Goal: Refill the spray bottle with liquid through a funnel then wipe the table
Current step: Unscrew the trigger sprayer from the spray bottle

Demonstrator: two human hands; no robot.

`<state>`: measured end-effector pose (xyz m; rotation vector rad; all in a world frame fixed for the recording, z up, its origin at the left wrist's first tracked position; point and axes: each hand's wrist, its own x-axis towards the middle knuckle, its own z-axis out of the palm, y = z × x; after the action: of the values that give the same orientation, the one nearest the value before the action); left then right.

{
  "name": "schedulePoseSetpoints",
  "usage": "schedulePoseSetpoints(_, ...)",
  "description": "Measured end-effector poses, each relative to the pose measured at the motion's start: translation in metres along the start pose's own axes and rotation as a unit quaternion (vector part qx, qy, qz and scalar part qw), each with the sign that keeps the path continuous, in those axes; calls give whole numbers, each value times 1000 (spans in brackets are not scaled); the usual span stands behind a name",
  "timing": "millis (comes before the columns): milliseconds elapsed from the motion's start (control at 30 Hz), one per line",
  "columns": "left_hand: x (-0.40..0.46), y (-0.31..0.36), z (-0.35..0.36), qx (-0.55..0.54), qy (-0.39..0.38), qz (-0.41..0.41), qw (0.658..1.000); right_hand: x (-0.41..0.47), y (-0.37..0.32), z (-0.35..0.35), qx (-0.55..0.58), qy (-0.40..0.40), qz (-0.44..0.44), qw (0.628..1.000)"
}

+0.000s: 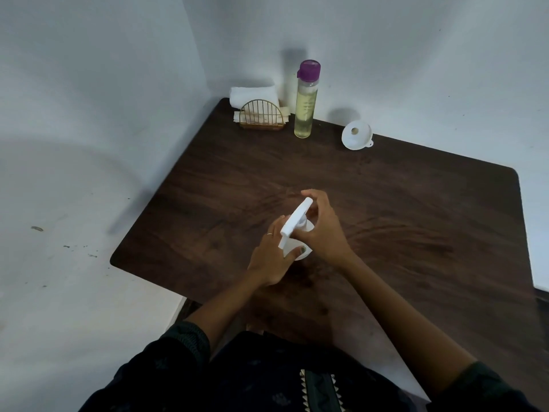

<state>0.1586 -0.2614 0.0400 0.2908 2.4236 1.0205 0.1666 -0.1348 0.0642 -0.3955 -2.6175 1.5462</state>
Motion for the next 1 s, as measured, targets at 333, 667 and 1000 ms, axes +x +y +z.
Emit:
schedulePoseSetpoints(333, 3, -6, 3, -9, 0, 14, 1000, -10, 10, -6, 25, -42, -12, 999)
schedulePoseSetpoints(667, 7, -11, 5, 11, 2, 45, 999, -19, -1, 1, 6, 86, -45, 995)
schedulePoseSetpoints(1000, 14, -22, 10, 11, -10, 37, 999, -20, 7, 5, -23, 52, -46, 997)
